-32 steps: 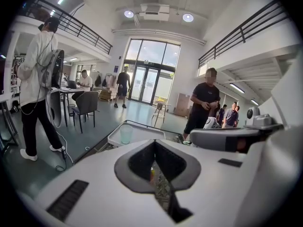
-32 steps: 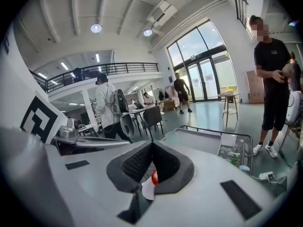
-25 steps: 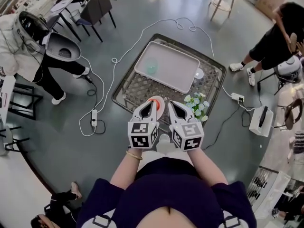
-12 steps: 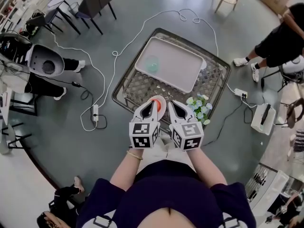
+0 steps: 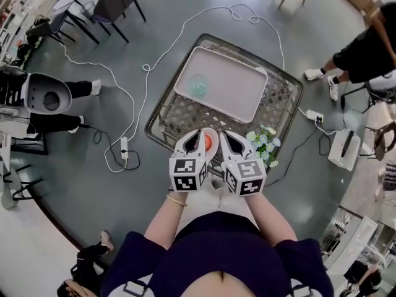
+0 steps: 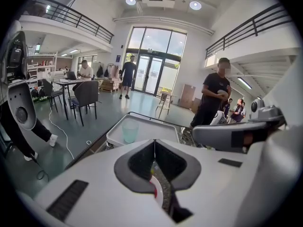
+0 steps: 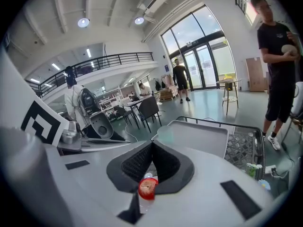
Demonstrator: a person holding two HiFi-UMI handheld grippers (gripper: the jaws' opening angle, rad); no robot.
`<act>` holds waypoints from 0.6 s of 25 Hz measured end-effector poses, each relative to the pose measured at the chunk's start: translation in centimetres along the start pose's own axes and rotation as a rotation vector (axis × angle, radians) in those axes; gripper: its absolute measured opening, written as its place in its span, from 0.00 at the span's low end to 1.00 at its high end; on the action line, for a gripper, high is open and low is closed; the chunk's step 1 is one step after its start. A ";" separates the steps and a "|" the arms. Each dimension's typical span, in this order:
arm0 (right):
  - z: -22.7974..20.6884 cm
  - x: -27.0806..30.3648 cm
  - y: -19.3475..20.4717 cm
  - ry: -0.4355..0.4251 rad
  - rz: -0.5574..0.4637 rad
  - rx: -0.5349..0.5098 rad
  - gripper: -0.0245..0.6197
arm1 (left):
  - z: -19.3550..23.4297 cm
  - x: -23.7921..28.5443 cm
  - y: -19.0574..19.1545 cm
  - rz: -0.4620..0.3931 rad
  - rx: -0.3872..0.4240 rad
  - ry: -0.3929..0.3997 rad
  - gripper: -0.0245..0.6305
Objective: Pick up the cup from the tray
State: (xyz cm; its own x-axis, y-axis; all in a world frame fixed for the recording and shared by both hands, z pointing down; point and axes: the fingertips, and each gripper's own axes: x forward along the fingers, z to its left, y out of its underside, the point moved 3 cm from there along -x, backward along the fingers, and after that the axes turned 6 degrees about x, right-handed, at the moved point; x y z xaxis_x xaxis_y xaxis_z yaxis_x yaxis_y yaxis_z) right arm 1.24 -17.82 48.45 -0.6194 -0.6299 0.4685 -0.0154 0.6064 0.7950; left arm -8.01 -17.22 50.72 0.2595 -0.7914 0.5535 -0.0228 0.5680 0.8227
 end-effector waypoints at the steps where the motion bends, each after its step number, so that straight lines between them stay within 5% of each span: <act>1: -0.1 0.3 0.0 0.002 0.003 0.002 0.05 | 0.3 0.4 0.1 0.006 -0.003 0.003 0.05; 12: -1.1 4.1 0.4 0.032 0.039 0.045 0.05 | 3.4 6.0 0.8 0.041 0.009 0.030 0.06; 15: -1.4 5.0 0.8 0.040 0.048 0.061 0.05 | 4.6 8.3 1.1 0.044 -0.001 0.026 0.18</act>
State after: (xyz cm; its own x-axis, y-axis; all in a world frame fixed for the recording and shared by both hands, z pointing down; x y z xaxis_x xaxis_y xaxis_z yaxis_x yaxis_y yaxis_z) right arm -0.81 -21.20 51.95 -0.5884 -0.6178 0.5216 -0.0353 0.6642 0.7467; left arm -10.34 -24.21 56.81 0.2838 -0.7595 0.5854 -0.0335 0.6023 0.7976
